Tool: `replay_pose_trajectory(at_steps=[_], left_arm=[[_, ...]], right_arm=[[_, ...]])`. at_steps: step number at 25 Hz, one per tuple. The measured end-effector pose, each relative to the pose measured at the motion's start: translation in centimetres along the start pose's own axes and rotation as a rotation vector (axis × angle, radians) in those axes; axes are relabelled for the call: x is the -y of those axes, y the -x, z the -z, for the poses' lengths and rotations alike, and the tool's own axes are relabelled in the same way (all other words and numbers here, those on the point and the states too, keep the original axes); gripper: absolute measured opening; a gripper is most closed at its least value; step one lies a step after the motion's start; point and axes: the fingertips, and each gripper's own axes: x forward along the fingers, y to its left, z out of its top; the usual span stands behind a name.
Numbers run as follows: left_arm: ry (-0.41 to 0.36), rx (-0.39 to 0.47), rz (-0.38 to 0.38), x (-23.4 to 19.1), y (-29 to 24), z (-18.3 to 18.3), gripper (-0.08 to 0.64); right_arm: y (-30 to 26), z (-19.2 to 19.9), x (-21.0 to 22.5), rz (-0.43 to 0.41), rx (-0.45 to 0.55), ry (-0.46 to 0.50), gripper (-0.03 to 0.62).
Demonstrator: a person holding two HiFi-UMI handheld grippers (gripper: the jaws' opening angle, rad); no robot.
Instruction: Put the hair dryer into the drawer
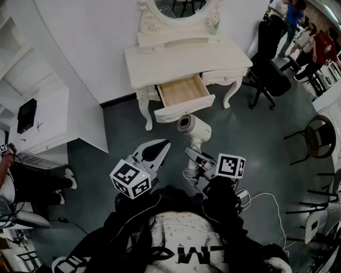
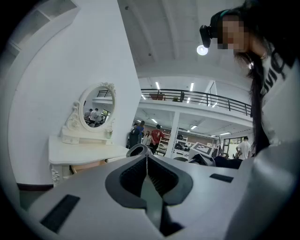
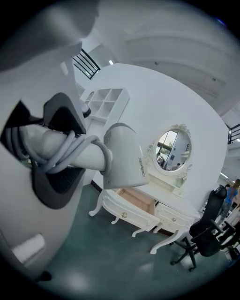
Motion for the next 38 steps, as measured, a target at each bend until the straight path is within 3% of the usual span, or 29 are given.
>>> replay_pose_trajectory(at_steps=[12,21,30,38], left_arm=[[-0.003,0.016,0.016,-1.0,1.7,-0.3,0.000],[0.039,0.011,0.014,-2.2,2.0,0.6,0.000],[0.060,-0.008,-0.011,-3.6,1.1,1.6,0.000],[0.064,-0.012,-0.072,-7.9,-2.7,0.5,0.000]], right_arm=[[-1.4,1.1,-0.7,0.011,0.012,-0.006,0.225],[-1.8,2.4,-0.6,0.040,-0.006,-0.031,0.225],[-2.5,1.2,0.4,0.043,-0.021,-0.034,0.225],[-5.9,-3.1,2.7,0.034,-0.082,-0.042,0.225]])
